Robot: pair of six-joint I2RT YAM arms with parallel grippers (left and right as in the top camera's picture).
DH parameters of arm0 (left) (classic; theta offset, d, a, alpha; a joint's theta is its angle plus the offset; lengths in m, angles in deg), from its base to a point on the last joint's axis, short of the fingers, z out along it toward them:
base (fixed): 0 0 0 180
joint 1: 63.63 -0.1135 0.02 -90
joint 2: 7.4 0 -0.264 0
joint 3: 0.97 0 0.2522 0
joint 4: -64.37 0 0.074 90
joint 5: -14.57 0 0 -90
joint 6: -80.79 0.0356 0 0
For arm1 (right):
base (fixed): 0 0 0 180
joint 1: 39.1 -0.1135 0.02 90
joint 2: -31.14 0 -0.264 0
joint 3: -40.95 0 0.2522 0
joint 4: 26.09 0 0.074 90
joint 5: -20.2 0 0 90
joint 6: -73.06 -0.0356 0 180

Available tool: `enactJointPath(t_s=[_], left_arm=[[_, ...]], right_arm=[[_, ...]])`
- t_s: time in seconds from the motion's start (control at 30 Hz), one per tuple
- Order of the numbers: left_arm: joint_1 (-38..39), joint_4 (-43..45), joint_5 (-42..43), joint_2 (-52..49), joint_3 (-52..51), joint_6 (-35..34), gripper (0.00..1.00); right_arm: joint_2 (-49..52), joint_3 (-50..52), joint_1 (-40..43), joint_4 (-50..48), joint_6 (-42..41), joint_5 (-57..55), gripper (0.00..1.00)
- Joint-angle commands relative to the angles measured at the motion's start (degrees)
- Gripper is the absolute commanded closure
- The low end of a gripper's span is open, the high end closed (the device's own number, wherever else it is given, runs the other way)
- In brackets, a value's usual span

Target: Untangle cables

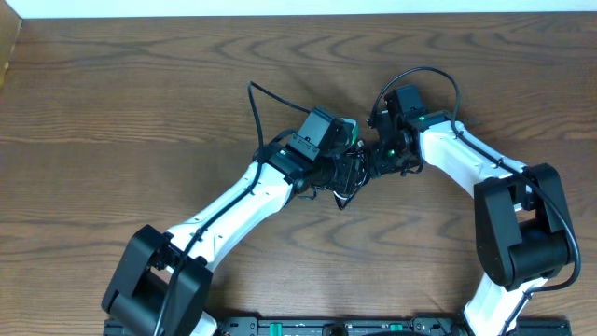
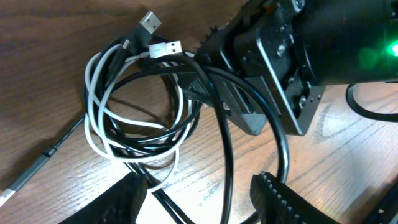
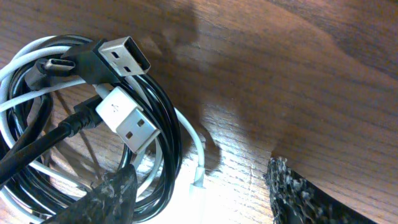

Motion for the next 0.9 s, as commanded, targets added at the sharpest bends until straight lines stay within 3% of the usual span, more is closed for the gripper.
enactJointPath(t_s=[0.0,0.43,0.87], left_arm=[[-0.8,-0.3,1.6,1.2,1.0,1.6,0.35],[0.1,-0.3,4.7,7.3,1.3,1.4,0.34],[5.3,1.1,-13.1,0.3,0.7,1.1,0.39]], right_arm=[[2.1,-0.1,-0.2,0.1,-0.5,1.0,0.36],[2.1,-0.1,-0.2,-0.2,-0.5,1.0,0.34],[2.1,-0.1,-0.2,-0.3,-0.5,1.0,0.34]])
